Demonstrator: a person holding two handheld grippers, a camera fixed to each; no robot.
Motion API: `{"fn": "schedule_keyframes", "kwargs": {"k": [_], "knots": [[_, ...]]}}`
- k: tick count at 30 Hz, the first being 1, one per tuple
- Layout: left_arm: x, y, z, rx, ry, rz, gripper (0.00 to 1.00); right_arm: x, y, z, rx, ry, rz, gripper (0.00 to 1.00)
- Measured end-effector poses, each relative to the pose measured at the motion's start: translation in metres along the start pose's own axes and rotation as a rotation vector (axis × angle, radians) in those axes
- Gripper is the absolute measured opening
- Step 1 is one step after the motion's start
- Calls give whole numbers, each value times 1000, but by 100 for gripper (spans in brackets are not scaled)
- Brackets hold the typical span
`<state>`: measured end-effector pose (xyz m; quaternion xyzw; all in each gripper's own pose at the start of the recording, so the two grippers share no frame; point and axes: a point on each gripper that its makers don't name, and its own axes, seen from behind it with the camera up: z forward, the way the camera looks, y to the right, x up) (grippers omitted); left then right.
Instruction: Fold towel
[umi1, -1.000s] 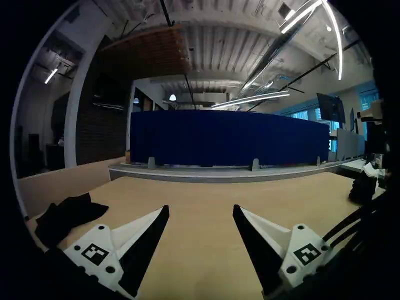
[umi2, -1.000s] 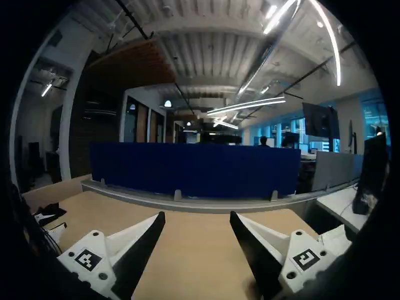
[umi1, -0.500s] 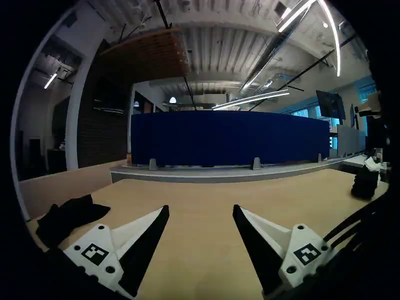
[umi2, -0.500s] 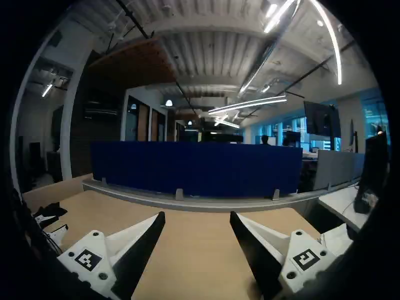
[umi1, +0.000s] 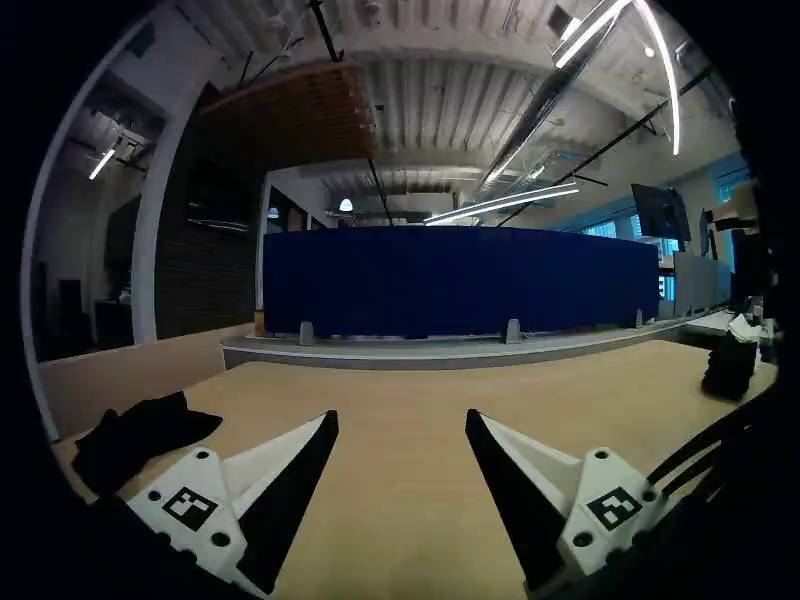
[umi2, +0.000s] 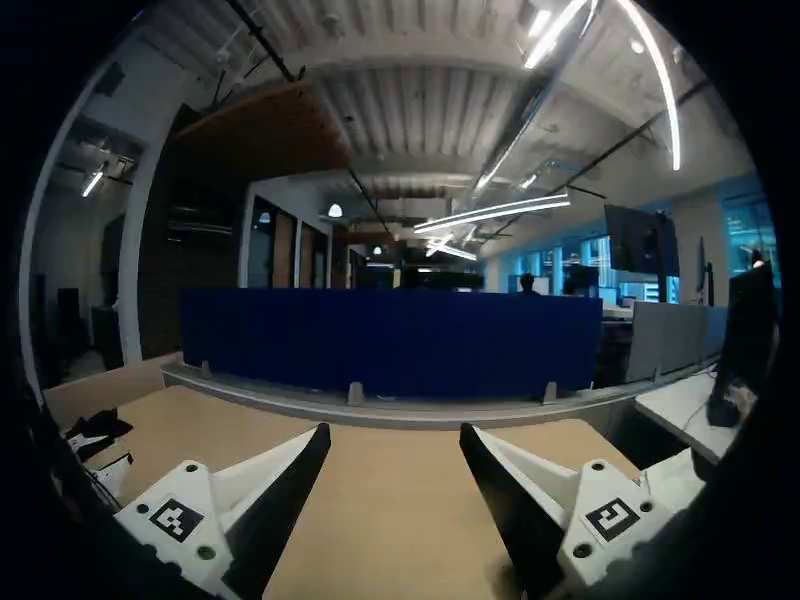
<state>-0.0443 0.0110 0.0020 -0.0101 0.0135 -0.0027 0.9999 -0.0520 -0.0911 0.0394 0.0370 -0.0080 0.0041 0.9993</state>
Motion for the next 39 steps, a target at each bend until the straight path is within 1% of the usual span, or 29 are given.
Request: {"fn": "schedule_keyframes", "kwargs": {"k": [6, 14, 20, 26, 30, 33, 39], "knots": [[-1, 0, 0, 0, 1, 0, 95, 13, 3, -6, -4, 25, 6, 100], [-1, 0, 1, 0, 0, 1, 95, 25, 14, -12, -22, 56, 15, 100], [-1, 0, 1, 0, 0, 0, 95, 36, 23, -15, -30, 64, -1, 100], [-1, 0, 1, 0, 1, 0, 95, 49, 37, -14, -58, 92, -7, 100], [-2, 0, 1, 0, 1, 0, 95, 56, 48, -14, -80, 107, 1, 100], [-2, 0, 1, 0, 1, 1, 95, 55, 55, -15, -90, 109, 9, 100], [-2, 0, 1, 0, 1, 1, 95, 38, 67, -16, -106, 101, 12, 100]]}}
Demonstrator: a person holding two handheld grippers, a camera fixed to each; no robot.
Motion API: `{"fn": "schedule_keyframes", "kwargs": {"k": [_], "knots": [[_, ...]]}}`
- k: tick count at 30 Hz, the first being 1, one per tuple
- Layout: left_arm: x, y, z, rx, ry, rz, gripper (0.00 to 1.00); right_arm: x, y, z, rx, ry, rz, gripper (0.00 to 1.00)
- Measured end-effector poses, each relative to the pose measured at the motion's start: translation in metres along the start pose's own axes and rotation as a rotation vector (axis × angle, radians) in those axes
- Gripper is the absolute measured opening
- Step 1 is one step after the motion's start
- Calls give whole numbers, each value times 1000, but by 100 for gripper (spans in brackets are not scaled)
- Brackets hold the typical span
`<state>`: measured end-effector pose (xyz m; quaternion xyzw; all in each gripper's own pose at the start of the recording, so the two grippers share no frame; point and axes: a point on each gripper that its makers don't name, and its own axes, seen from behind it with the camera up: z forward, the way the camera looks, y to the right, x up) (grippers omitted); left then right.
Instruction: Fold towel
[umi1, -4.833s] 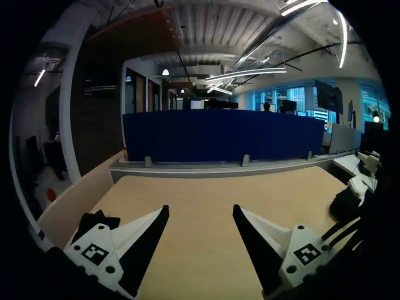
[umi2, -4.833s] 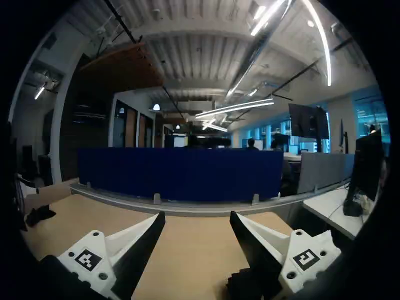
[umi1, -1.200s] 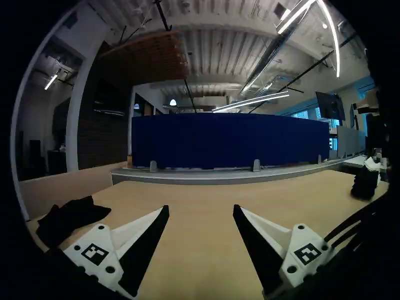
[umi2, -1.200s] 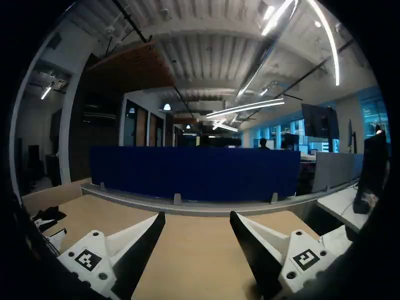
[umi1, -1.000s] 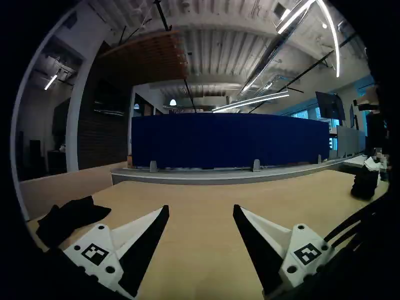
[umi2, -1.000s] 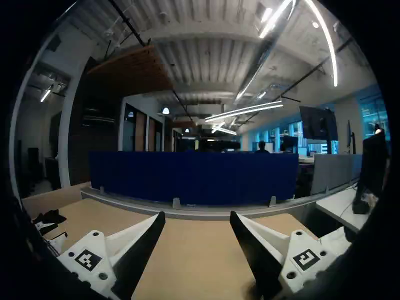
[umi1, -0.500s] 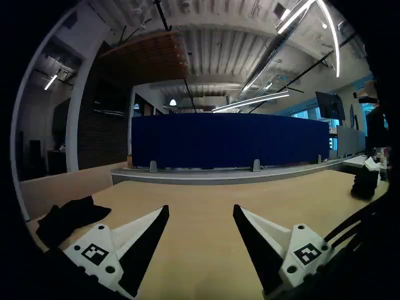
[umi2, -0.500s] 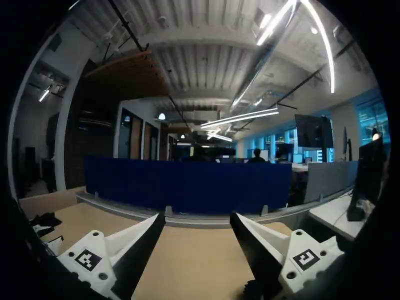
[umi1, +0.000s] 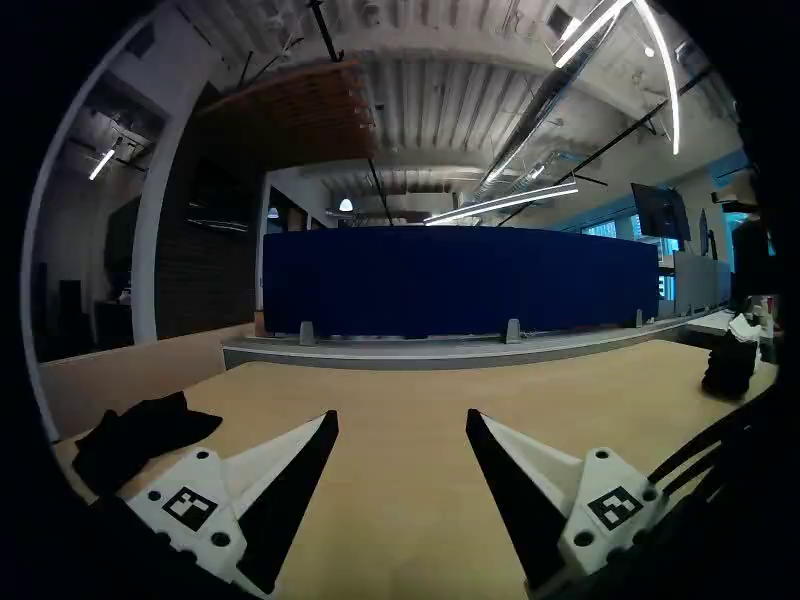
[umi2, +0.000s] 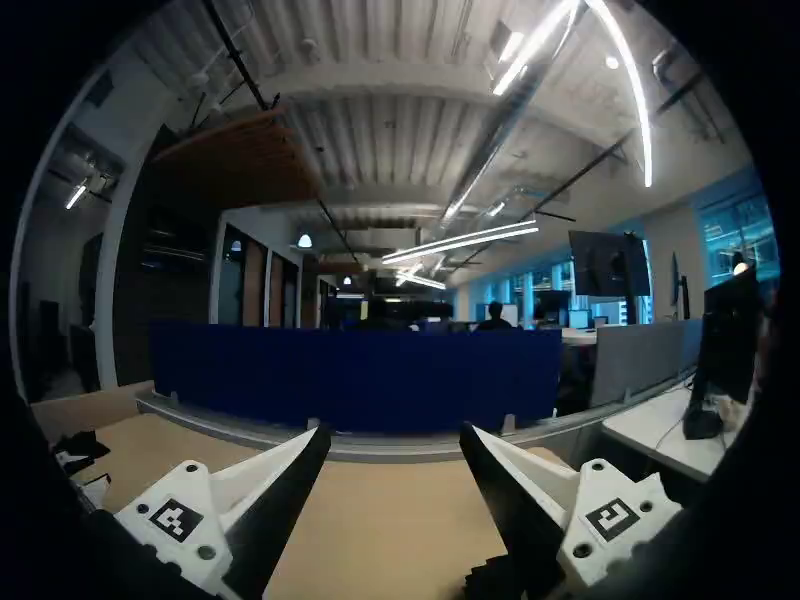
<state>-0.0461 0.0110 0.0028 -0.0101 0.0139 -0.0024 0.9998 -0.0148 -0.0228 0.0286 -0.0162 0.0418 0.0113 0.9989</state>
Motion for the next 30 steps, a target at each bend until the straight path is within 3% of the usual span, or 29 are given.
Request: {"fn": "schedule_keyframes", "kwargs": {"k": [9, 30], "knots": [[0, 0, 0, 0, 0, 0, 95, -31, 15, -2, -19, -12, 5, 100], [-1, 0, 1, 0, 0, 0, 95, -142, 4, -6, 12, -45, -2, 100]]}}
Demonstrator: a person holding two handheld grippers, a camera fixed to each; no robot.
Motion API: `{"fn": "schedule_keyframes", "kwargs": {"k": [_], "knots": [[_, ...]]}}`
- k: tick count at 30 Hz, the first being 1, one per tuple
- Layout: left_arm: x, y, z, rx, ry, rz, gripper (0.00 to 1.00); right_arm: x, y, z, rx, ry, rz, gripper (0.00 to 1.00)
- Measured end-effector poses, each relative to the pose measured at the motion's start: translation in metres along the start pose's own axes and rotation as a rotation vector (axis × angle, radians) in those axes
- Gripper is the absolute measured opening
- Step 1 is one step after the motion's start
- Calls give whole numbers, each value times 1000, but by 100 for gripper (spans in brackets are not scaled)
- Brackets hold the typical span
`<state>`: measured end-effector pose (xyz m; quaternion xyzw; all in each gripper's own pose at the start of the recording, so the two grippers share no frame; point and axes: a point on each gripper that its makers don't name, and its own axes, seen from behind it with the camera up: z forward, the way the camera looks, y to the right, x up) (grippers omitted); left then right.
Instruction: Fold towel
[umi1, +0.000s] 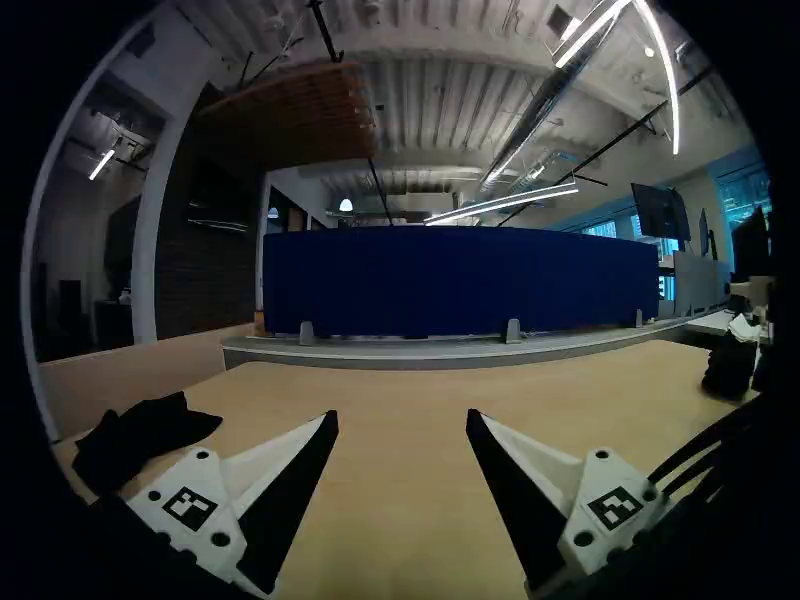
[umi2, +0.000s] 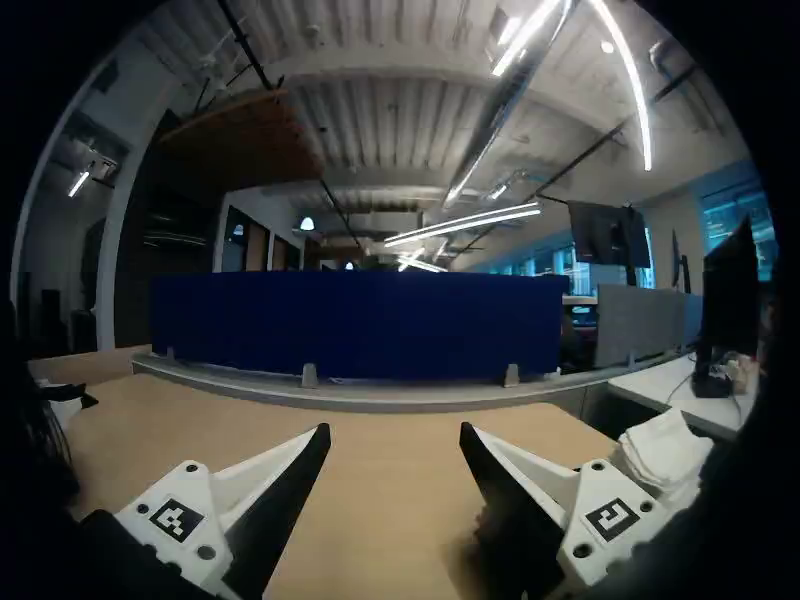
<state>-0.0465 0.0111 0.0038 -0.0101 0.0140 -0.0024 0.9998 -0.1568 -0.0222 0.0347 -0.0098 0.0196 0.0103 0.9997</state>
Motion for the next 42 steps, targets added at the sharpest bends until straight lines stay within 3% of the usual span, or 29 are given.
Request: {"fn": "schedule_keyframes", "kwargs": {"k": [12, 18, 32, 42], "knots": [[0, 0, 0, 0, 0, 0, 95, -41, 4, 1, -14, -15, 67, 100], [1, 0, 1, 0, 0, 0, 95, -57, 11, 3, -44, -39, 67, 100], [1, 0, 1, 0, 0, 0, 95, -63, 12, -2, -43, -27, 92, 100], [0, -1, 1, 0, 0, 0, 95, -69, 13, -5, -36, -13, 61, 100]]}}
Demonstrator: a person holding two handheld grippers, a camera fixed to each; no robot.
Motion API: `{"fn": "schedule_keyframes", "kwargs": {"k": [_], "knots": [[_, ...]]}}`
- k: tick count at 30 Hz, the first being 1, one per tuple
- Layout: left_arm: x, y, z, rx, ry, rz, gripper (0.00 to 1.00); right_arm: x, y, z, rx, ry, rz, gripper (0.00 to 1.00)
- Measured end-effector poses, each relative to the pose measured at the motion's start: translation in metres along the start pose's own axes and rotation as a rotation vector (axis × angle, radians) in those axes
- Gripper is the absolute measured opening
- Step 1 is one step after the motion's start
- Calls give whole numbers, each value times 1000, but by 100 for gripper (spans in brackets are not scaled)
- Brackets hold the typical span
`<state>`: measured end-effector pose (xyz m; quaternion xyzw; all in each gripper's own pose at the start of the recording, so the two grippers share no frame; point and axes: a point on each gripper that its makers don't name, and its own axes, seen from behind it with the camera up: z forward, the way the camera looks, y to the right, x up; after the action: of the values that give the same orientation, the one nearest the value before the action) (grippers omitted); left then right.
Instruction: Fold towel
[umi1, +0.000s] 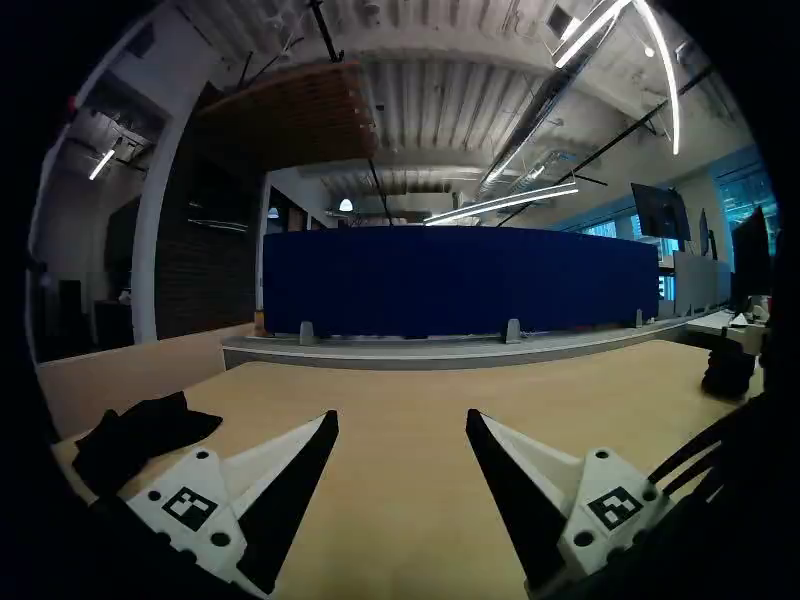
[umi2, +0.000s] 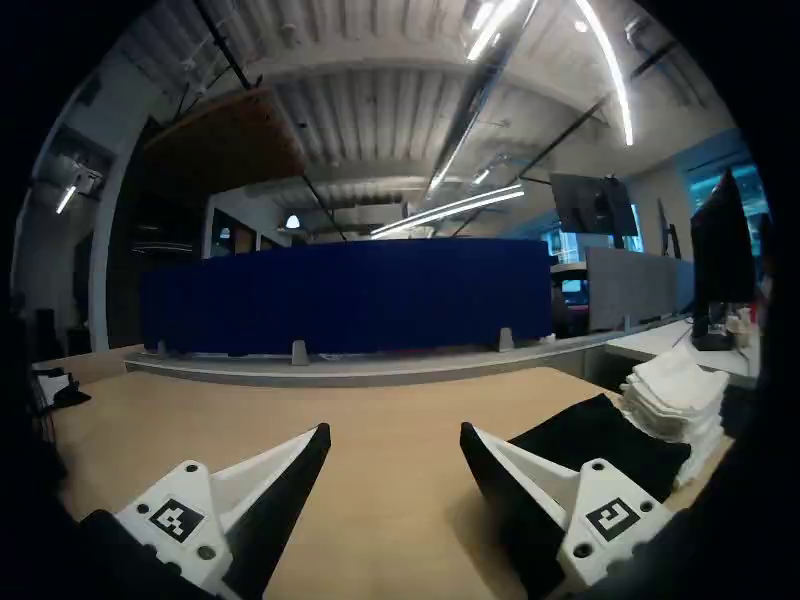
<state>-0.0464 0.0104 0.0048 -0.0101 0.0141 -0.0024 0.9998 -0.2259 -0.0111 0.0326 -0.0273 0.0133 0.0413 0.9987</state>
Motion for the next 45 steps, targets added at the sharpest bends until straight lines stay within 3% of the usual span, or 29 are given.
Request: {"fn": "schedule_keyframes", "kwargs": {"k": [9, 24, 45], "knots": [[0, 0, -1, 0, 0, 0, 95, 0, -3, -2, 21, 4, 10, 100], [0, 0, -2, 0, 0, 0, 95, -7, -14, -2, 57, 3, -47, 100], [0, 0, -3, 0, 0, 0, 95, -5, -13, -3, 56, 4, -47, 100]]}}
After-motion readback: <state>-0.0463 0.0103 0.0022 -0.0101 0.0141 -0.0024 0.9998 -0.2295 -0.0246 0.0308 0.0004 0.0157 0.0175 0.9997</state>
